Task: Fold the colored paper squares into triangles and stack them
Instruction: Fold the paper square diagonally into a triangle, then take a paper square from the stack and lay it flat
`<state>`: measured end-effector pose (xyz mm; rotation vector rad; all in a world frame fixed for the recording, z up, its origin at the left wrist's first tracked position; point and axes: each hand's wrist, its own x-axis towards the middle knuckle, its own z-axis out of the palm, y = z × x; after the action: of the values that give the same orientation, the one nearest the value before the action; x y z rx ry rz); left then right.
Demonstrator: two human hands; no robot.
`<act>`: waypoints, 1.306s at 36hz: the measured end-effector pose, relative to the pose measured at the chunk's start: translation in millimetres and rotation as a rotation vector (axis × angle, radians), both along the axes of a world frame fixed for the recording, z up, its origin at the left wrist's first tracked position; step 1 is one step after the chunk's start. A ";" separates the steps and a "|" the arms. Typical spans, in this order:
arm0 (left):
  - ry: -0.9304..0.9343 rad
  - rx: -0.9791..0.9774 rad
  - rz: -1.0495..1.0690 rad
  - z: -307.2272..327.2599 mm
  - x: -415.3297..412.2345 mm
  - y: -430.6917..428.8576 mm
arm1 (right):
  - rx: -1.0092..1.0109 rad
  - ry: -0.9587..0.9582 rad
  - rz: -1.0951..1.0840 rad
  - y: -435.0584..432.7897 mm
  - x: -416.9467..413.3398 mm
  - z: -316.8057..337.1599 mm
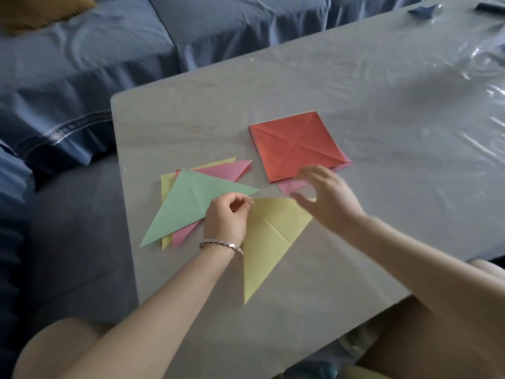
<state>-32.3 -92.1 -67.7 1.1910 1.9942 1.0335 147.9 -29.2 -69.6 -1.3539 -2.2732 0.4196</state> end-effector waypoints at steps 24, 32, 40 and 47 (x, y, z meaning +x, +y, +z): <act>0.635 0.005 -0.047 16.8 -89.0 44.3 | -0.339 -0.403 0.109 103.5 1.1 11.7; 0.528 0.128 -0.255 13.8 -40.1 21.8 | -0.276 -0.552 0.186 104.3 2.4 16.2; 0.593 0.012 -0.416 22.6 -24.3 6.4 | -0.337 -0.385 0.163 107.3 9.8 12.7; 0.589 -0.092 -0.441 15.2 -29.9 -2.6 | -0.235 -0.518 0.217 103.2 6.8 18.1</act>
<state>-62.2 -94.7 -52.4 1.9313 2.0093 0.3877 154.7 74.0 -51.4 -1.4643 -2.8899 0.4586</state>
